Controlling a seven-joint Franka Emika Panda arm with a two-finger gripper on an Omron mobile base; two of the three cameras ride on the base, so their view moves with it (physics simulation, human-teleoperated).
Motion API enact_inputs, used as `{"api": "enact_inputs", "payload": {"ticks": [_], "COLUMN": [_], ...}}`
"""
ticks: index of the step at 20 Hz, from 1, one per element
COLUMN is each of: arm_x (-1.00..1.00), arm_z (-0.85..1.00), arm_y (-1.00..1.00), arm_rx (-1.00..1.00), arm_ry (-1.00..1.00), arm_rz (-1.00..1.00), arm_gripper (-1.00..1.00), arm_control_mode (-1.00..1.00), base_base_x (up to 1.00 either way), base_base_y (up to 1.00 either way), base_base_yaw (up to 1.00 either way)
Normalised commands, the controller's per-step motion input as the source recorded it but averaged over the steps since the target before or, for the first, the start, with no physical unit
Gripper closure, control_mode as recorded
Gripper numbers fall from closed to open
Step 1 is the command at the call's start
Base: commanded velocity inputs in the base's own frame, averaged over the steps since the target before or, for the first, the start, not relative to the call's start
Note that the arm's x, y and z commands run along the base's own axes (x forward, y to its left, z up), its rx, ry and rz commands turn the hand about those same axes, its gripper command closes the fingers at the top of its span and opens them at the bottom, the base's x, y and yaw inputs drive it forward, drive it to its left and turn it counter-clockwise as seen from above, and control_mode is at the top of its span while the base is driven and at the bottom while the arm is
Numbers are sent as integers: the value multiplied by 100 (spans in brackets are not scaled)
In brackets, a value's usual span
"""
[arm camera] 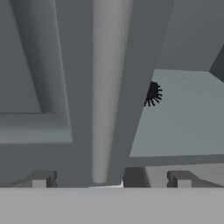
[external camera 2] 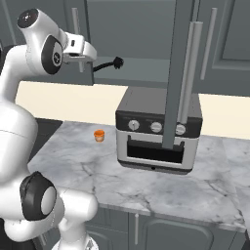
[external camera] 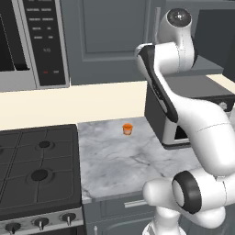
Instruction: Pick the soap dispenser and dish brush from the cabinet and place them on the counter.
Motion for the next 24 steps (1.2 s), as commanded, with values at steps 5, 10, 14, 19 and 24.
{"api": "enact_inputs", "payload": {"ticks": [5, 10, 14, 19, 24], "arm_x": [34, 34, 32, 9, 0], "arm_z": [1, 1, 0, 0, 0], "arm_y": [3, -1, 0, 0, 0], "arm_rx": [-1, 0, 0, 0, 0], "arm_ry": [1, 3, 1, 0, 0], "arm_rz": [-3, 0, 0, 0, 0], "arm_gripper": [-100, -100, -100, -100, 100], "arm_control_mode": [-100, -100, -100, -100, -100], "base_base_x": [0, 0, 0, 0, 0], "base_base_y": [0, 0, 0, 0, 0], "base_base_yaw": [0, 0, 0, 0, 0]}}
